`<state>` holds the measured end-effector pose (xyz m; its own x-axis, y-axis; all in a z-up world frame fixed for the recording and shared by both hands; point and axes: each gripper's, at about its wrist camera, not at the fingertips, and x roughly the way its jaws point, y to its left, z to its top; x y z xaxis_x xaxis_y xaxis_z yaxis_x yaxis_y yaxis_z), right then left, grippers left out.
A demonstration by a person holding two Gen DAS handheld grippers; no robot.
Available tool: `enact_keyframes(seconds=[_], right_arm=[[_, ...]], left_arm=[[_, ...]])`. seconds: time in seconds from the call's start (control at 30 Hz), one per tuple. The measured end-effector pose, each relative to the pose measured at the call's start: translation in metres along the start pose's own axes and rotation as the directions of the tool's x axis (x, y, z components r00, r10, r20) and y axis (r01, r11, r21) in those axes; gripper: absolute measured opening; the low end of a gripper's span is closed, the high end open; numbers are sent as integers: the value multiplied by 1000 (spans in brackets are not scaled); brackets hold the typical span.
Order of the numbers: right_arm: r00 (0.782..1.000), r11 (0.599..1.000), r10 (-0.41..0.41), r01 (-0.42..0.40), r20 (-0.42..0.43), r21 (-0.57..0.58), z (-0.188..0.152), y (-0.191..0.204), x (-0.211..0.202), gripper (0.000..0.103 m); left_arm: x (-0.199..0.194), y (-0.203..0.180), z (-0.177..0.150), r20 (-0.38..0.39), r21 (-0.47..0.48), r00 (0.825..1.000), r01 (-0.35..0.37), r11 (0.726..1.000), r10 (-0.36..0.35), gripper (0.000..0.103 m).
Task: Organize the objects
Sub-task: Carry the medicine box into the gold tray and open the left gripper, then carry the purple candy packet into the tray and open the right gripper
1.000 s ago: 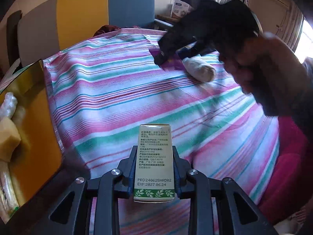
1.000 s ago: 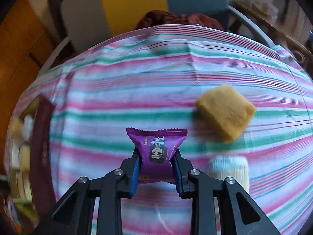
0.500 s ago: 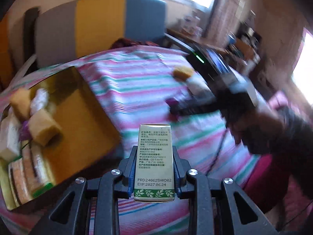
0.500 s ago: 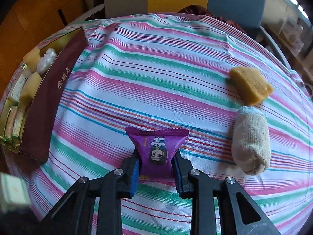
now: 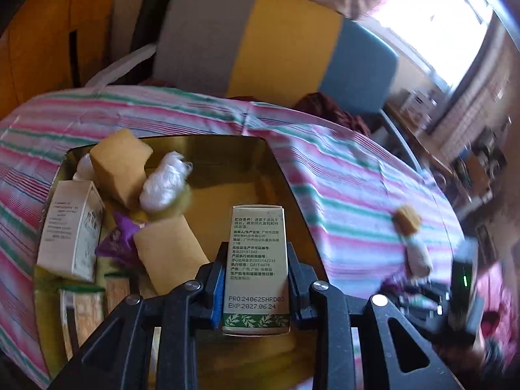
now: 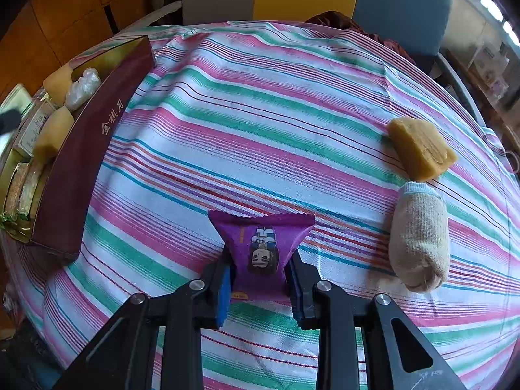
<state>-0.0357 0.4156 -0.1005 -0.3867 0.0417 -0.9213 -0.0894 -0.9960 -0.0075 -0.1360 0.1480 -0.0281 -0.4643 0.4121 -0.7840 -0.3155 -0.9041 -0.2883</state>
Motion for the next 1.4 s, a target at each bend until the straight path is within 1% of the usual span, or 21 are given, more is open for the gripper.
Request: enact_keyframes(seconds=[0.07, 0.13, 0.17, 0.23, 0.3, 0.37, 0.43, 0.47, 0.53, 0.57, 0.6, 0.63, 0.7, 0.8, 0.93, 1.03, 1.2, 1.4], right_arm=[[1000, 1000, -3, 3, 0, -5, 1, 0, 0, 30], [1000, 1000, 0, 0, 0, -5, 2, -1, 2, 30], [1000, 1000, 1, -1, 0, -4, 1, 0, 1, 30], [1000, 1000, 4, -4, 0, -1, 1, 0, 1, 30], [1000, 1000, 6, -6, 0, -1, 0, 0, 1, 30], [1000, 1000, 6, -6, 1, -2, 0, 0, 1, 30], [1000, 1000, 8, -8, 2, -2, 0, 0, 1, 30], [1000, 1000, 7, -7, 3, -4, 0, 1, 0, 30], [1000, 1000, 5, -5, 4, -8, -1, 2, 0, 30], [1000, 1000, 5, -5, 5, -9, -1, 2, 0, 30], [1000, 1000, 6, -6, 5, -9, -1, 2, 0, 30], [1000, 1000, 7, -7, 6, -9, -1, 2, 1, 30], [1000, 1000, 7, -7, 8, -12, -1, 2, 1, 30], [1000, 1000, 6, -6, 10, -17, -1, 3, 1, 30], [1000, 1000, -1, 1, 14, -26, -1, 3, 1, 30], [1000, 999, -6, 7, 18, -31, -2, 4, 0, 30], [999, 999, -19, 20, 26, -43, -3, 6, 0, 30], [999, 998, -30, 32, 37, -51, -5, 9, 0, 30]], left_arm=[[13, 6, 11, -1, -33, 1000, -2, 999, 2, 29], [24, 9, 20, -6, -46, 1000, -20, 999, 20, 29], [32, 10, 26, -14, -49, 1000, -16, 999, 16, 29], [45, 14, 34, -21, -65, 999, -36, 997, 34, 29], [60, 17, 43, -39, -64, 999, -40, 997, 37, 29], [75, 22, 49, -44, -72, 994, -105, 992, 102, 29], [90, 24, 54, -67, -42, 989, -138, 989, 135, 30], [95, 27, 56, -71, -46, 983, -173, 984, 169, 29], [104, 32, 60, -81, -36, 980, -186, 982, 182, 31], [112, 35, 62, -111, -15, 973, -203, 979, 200, 32], [116, 40, 63, -131, -24, 967, -225, 974, 220, 32], [117, 43, 63, -137, -36, 967, -222, 974, 215, 33], [112, 46, 62, -129, -41, 973, -200, 979, 194, 35], [98, 46, 58, -99, -38, 977, -192, 981, 188, 36], [69, 34, 49, -39, -4, 980, -195, 981, 195, 36], [42, 22, 37, 16, 38, 979, -202, 979, 202, 36], [1, 2, 10, 91, 100, 978, -196, 976, 187, 36], [-32, -4, -17, 129, 121, 973, -205, 971, 189, 36]])
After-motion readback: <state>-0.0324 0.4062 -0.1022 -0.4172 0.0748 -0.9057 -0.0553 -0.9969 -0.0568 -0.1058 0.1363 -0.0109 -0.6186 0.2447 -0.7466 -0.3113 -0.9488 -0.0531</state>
